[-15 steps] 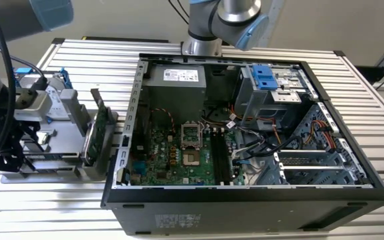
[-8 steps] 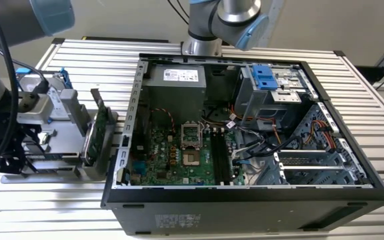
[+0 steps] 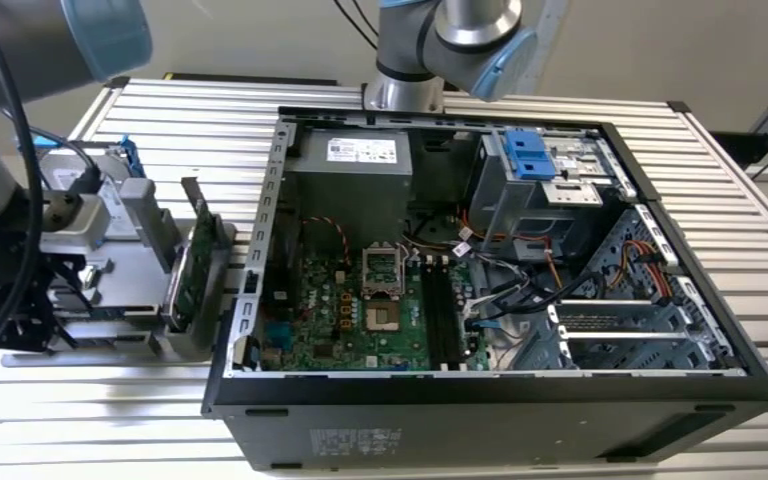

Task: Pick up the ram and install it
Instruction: 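Pick up the ram and move it above insertion slot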

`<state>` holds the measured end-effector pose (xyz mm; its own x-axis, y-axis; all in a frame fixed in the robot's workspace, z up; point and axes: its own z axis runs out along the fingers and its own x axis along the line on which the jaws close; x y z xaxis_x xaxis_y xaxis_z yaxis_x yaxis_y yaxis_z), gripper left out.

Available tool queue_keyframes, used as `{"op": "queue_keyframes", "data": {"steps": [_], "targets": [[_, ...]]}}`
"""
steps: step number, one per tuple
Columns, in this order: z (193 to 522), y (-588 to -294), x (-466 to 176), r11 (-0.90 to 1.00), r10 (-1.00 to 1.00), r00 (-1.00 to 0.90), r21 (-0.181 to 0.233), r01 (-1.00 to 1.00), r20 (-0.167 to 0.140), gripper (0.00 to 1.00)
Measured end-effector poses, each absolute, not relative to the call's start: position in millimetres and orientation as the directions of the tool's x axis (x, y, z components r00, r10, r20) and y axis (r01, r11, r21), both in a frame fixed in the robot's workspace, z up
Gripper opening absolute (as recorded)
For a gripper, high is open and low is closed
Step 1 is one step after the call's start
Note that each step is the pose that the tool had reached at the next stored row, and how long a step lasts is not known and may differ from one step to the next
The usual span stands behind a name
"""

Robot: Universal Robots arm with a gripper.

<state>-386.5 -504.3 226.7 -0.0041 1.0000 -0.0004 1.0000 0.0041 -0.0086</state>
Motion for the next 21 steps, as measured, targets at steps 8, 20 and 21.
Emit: {"op": "queue_keyframes", "data": {"steps": [8, 20, 21], "targets": [[220, -504, -386, 0.016, 1.0, -0.016, -0.009, 1.0, 0.0, 1.0], [211, -504, -386, 0.031, 1.0, -0.031, -0.009, 0.999, 0.0, 1.0], [211, -504, -386, 0.032, 0.999, -0.032, -0.009, 0.999, 0.0, 1.0]]}}
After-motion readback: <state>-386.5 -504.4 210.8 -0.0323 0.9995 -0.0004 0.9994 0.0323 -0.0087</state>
